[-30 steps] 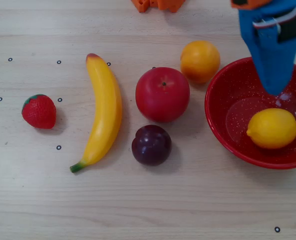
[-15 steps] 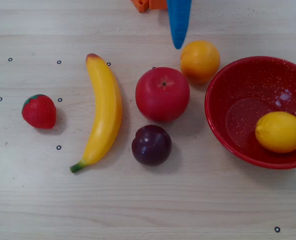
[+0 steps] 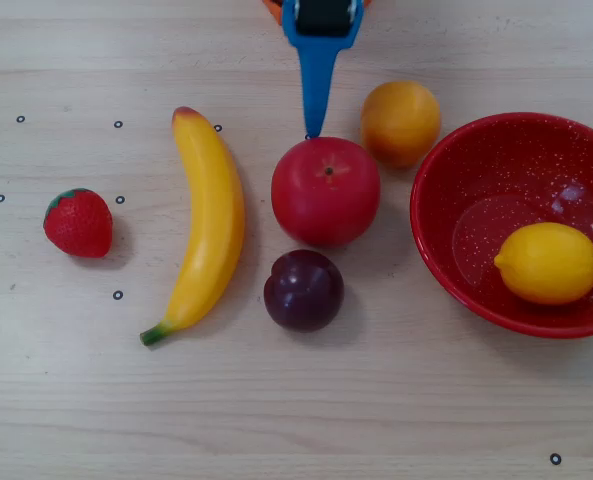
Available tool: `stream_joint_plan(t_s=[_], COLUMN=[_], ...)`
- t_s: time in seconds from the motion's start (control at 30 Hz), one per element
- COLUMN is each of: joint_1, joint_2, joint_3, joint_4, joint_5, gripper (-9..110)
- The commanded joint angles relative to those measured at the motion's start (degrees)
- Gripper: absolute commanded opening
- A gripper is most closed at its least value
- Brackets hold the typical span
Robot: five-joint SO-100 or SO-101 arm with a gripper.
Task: Put the lemon in the red bowl.
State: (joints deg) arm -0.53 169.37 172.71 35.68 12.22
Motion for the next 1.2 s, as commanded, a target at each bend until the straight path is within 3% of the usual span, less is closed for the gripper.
stream_joint_plan(t_s=[0.0,0.37,0.67,1.17], joint_1=[-1.32,-3.16,-3.08,-2.9], joint_2=[6.06,15.73,15.73,15.64], joint_3=[3.08,5.98,5.98,5.98], joint_4=[-3.69,14.24,14.5,14.77], joint_5=[2.29,-1.14,-7.12,-8.0], gripper=[0,0,0,0])
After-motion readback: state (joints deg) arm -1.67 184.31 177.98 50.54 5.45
